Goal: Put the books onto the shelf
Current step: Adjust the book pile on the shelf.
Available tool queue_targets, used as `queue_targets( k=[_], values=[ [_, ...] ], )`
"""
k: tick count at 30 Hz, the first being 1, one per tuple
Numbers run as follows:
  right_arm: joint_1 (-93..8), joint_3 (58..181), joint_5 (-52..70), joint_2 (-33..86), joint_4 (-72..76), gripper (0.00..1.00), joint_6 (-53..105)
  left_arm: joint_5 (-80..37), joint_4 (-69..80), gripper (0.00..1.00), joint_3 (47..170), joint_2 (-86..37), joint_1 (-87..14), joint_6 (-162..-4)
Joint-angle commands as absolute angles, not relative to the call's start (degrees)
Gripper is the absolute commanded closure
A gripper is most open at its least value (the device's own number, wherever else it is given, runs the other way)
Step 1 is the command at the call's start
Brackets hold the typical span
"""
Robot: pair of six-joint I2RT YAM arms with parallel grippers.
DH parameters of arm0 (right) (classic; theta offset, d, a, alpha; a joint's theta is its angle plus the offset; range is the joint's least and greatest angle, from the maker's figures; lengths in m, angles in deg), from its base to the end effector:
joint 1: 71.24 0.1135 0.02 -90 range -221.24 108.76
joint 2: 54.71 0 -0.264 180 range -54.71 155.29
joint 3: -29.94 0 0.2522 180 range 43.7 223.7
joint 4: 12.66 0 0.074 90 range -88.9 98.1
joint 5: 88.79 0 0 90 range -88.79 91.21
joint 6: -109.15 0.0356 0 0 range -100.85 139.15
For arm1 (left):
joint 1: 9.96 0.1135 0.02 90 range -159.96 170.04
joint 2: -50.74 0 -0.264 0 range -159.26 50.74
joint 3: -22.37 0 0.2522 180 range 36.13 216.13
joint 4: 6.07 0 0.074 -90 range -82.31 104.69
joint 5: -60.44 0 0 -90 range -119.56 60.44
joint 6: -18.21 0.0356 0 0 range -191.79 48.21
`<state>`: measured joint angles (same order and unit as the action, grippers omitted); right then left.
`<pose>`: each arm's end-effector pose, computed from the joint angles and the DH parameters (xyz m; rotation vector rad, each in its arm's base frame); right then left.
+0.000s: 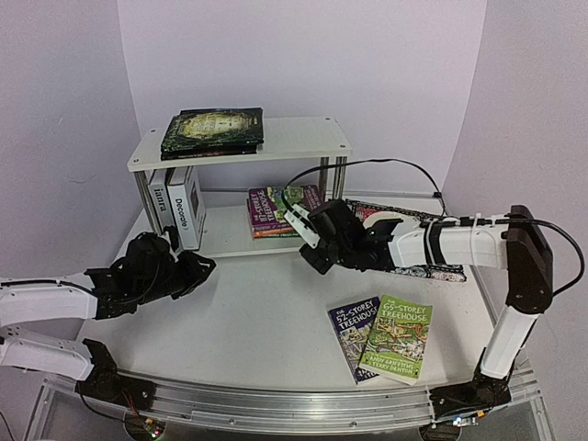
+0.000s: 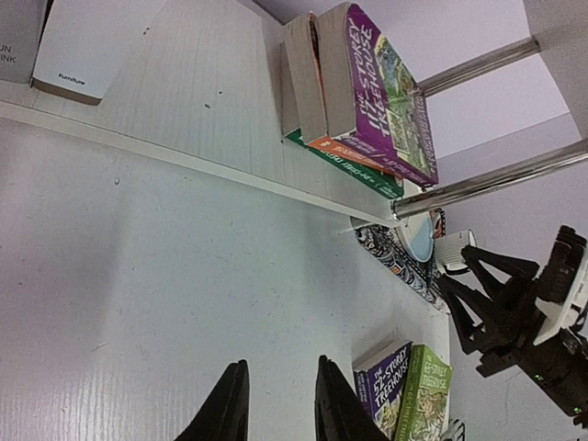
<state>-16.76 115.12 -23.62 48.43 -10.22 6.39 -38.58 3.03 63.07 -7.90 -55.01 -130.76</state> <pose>0.2559 0.3328 0.2558 -0.7978 1.7171 0.0782 0.1592 -0.1516 0.2116 -0.3683 2.1491 -0.9453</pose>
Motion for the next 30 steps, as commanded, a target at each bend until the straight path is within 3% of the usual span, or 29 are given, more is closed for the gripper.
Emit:
queue_targets(
  k=[1,12,23,30],
  values=[
    [-17.8,111.9,-25.1,43.5,-11.3,0.53,11.2,-40.7,-1.6,0.8,68.6,-13.8,-55.1,-130.3],
    [-25.6,104.5,-18.4,35.9,-12.1,0.48,16.6,-39.8,-2.5,1.0,78.9,-29.2,-55.2,-129.0],
    [-35.8,101.6,-4.4,33.0,-12.1,0.47,26.3,-43.6,-2.6,1.0,85.3,-37.1,-55.0,-131.4],
    [-39.9,100.9,3.7,32.5,-13.7,0.47,31.6,-39.7,-9.4,1.0,87.6,-41.5,-54.6,-133.7]
  ],
)
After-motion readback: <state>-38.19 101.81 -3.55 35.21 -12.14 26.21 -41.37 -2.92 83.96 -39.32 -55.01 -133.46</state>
